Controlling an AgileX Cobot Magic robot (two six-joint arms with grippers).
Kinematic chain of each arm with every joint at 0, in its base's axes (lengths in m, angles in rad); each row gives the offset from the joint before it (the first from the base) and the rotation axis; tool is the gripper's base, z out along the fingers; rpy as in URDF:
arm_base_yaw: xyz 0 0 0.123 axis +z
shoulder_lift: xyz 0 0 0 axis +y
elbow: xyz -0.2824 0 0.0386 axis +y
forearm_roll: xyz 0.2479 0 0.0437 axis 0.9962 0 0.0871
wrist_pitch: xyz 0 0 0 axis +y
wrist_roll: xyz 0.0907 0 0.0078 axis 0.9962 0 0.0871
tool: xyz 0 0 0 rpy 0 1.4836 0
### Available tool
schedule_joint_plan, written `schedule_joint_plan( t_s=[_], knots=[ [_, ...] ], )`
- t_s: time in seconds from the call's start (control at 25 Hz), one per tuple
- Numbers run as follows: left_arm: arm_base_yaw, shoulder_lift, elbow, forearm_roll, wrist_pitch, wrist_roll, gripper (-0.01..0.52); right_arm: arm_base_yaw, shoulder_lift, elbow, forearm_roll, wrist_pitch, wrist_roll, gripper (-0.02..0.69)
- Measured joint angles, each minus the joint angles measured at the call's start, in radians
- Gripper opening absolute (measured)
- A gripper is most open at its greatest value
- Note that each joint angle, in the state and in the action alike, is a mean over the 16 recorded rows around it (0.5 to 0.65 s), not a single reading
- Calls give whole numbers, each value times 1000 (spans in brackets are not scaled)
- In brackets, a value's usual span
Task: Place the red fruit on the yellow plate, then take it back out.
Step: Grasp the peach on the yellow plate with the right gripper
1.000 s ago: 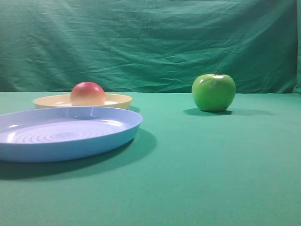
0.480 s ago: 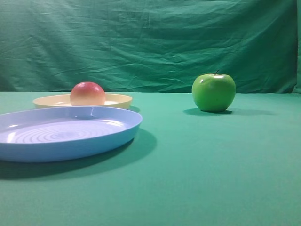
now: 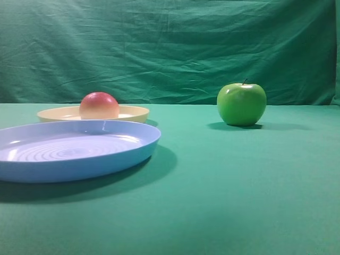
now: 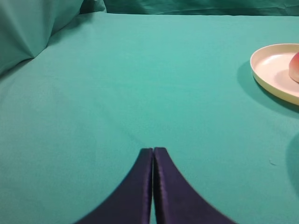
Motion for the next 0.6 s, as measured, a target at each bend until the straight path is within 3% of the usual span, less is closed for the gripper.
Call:
schedule_joint_plan(
  t_s=[0.36,0.48,0.6],
  knots=[
    [0,0,0,0,0,-1,0,75,319,-405,-120,76,74,22],
    [0,0,0,0,0,-2,0,102,395,-483,-132,56,68,85],
    [0,0,0,0,0,-2,0,123,458,-531,-125,22,50,192]
  ],
)
